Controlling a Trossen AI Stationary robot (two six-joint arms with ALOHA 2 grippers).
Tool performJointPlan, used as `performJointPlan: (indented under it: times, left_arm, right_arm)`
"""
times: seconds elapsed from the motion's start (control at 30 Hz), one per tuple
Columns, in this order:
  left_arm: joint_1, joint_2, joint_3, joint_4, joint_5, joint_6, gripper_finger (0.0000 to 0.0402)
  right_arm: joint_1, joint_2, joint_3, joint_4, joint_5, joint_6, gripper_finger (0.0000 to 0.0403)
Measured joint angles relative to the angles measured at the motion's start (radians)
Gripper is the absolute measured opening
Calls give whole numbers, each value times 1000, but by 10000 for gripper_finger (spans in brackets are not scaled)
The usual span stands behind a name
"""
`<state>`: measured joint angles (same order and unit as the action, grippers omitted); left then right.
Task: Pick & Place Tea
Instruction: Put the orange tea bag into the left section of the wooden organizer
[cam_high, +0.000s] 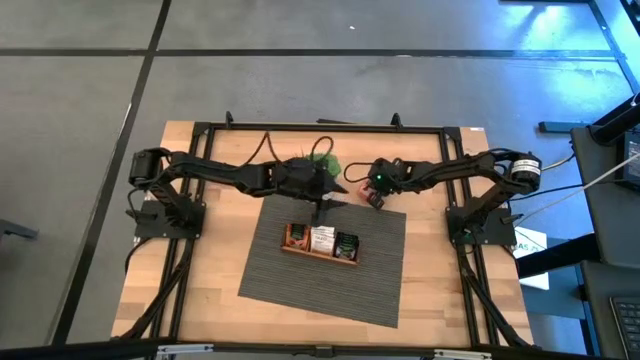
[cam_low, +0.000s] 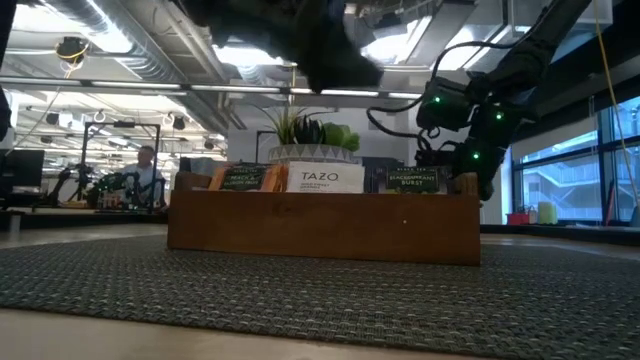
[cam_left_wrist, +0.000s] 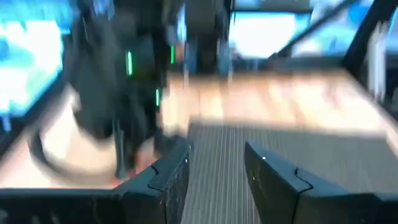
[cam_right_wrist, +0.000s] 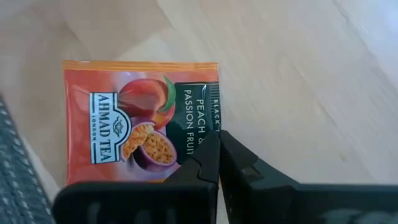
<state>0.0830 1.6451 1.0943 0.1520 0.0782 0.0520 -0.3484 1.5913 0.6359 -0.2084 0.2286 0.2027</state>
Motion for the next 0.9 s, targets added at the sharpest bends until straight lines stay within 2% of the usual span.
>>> performJointPlan:
  times: [0.07,0.13,0.23,0.33,0.47,0.63,0.9]
  left_arm:
    - [1,0,0,91,12,10,149]
    - [5,0,9,109,41,45,148]
    - [5,22,60,50,13,135,148]
    - [4,74,154,-100,-54,153,148]
    - [18,174,296,-279,-72,200,148]
    - [29,284,418,-330,-132,199,148]
    - [36,447,498,-358,-171,159,148]
  right_arm:
    - [-6,0,0,-21,1,2,10]
    - [-7,0,0,-24,-2,3,10]
    - [-8,-16,0,-22,-25,3,10]
    - [-14,-36,-2,-34,-39,2,10]
    - [-35,-49,-2,-34,-83,5,10]
    - [-63,-52,-2,-35,-135,31,10]
    - [-127,-55,-2,-29,-250,64,10]
